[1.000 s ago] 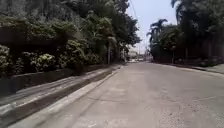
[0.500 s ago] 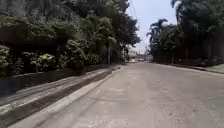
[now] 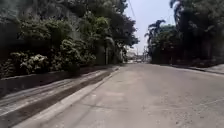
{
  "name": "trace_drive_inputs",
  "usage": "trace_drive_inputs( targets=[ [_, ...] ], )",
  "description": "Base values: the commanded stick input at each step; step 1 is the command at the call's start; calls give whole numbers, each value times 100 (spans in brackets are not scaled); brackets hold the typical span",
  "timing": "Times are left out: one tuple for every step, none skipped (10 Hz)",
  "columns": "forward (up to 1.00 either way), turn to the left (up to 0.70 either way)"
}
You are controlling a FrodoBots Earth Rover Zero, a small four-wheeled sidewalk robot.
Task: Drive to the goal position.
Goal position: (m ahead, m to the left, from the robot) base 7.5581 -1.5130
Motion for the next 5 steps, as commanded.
trace_drive_inputs(
  targets=[
    [100,3],
    [100,-18],
    [100,-37],
    [100,-37],
    [100,-37]
  ],
)
